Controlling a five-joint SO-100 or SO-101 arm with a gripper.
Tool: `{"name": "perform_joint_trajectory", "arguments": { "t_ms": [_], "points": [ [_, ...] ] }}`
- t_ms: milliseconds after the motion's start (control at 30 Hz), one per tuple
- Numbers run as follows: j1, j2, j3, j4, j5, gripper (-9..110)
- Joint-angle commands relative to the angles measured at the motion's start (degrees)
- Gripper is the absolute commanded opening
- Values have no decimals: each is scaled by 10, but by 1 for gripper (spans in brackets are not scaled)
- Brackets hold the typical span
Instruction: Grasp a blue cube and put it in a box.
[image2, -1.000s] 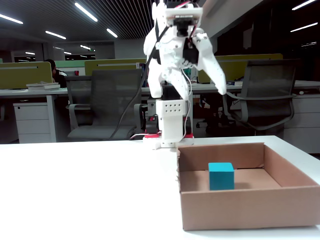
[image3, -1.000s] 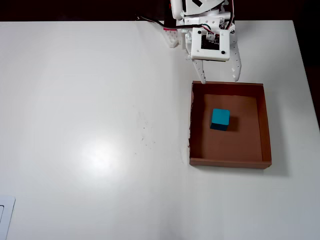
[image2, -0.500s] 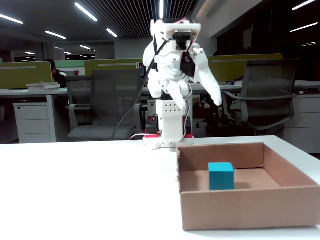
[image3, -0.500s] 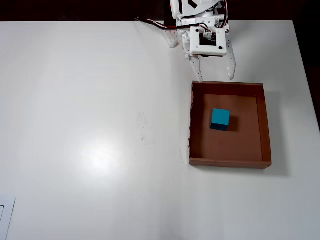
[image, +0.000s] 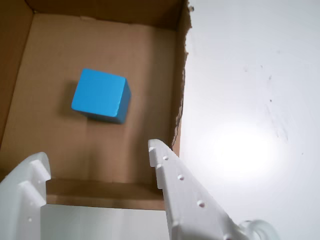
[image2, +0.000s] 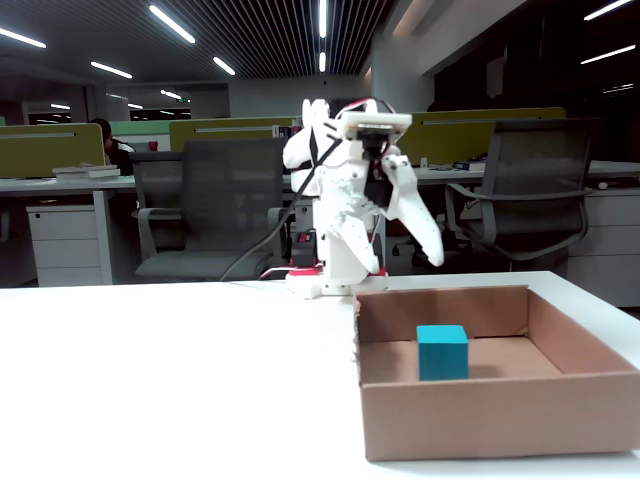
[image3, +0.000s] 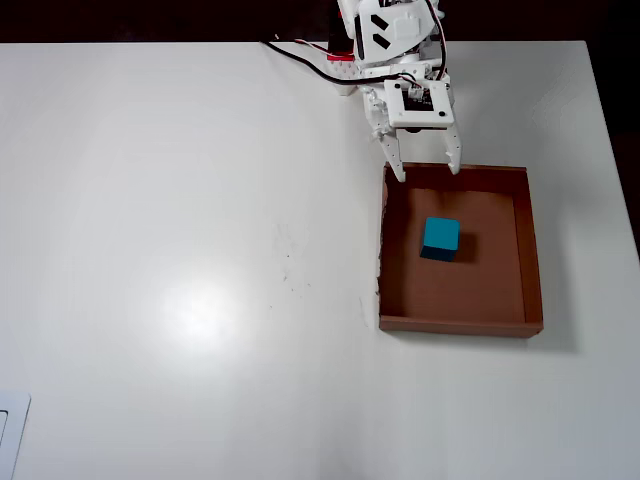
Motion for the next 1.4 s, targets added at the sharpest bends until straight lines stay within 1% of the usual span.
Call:
{"name": "perform_joint_trajectory", "arguments": {
  "t_ms": [0, 200, 533, 867, 933, 1367],
  "points": [
    [-10, 12, 15, -1, -2, 24],
    [-51, 12, 18, 32, 46, 24],
    [-54, 13, 19, 52, 47, 21],
    [-27, 13, 19, 43, 47, 21],
    [-3, 13, 20, 68, 47, 22],
    [10, 13, 20, 100, 47, 22]
  ]
}}
